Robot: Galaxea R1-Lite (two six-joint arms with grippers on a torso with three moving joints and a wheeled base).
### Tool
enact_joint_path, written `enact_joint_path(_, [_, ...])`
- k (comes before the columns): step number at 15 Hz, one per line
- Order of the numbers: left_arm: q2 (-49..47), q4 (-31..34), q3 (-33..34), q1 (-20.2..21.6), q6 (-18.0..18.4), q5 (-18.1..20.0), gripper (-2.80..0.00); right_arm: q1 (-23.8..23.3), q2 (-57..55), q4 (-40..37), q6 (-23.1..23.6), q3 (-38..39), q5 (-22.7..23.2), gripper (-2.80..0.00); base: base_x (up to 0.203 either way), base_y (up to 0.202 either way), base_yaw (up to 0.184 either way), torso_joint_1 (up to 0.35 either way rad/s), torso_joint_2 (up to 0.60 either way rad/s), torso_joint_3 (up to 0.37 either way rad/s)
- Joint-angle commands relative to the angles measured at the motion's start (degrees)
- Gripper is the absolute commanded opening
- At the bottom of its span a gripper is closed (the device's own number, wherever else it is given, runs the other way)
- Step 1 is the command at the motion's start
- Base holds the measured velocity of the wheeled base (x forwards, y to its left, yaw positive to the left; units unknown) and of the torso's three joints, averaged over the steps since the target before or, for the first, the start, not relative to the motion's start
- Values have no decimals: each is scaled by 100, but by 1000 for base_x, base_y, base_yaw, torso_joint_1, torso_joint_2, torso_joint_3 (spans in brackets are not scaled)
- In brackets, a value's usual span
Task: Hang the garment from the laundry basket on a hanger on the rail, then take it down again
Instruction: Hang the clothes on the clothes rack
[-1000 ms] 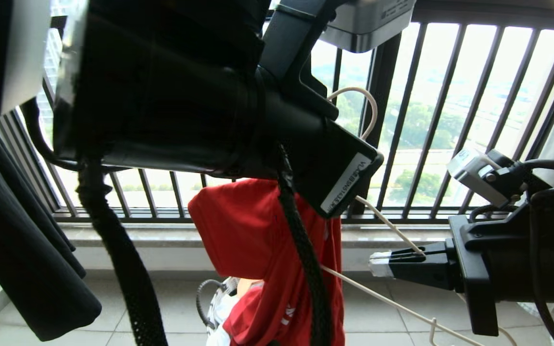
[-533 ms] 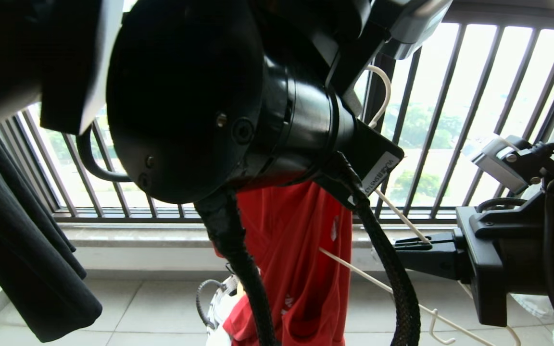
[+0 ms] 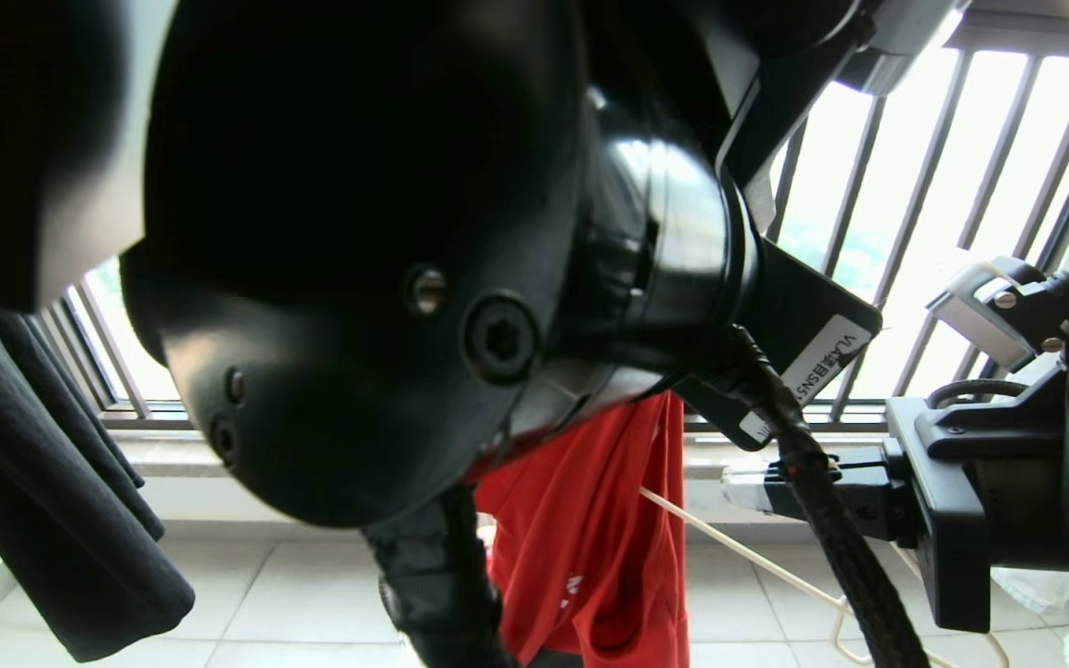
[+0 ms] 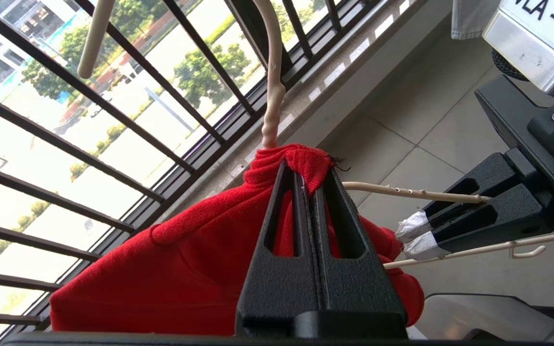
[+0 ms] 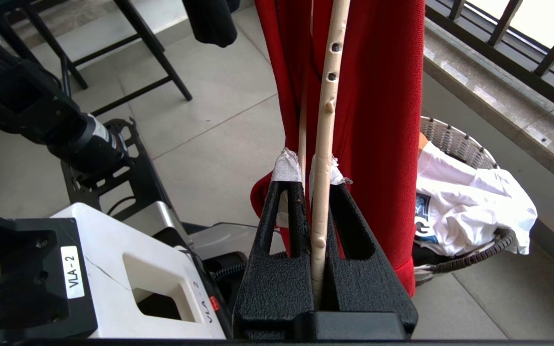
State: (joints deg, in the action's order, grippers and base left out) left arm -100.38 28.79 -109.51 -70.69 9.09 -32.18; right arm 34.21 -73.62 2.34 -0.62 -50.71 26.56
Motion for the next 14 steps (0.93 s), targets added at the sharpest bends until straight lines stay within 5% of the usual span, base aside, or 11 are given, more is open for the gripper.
enact_joint_path(1, [45, 4, -9, -59, 5, -16, -280, 61, -21, 3, -17, 0, 8, -280, 0, 0, 0, 0, 0, 0])
enact_joint_path(6, [112, 11, 44, -146, -58, -34, -280, 69, -21, 12, -79, -9, 7, -280, 0, 0, 0, 0, 0, 0])
enact_joint_path(7, [115, 12, 27, -156, -57, -34, 0, 69, -21, 12, -70, -9, 7, -280, 0, 0, 0, 0, 0, 0])
enact_joint_path(14, [97, 21, 52, -124, -71, -34, 0, 69, -30, 12, -79, -9, 7, -280, 0, 0, 0, 0, 0, 0])
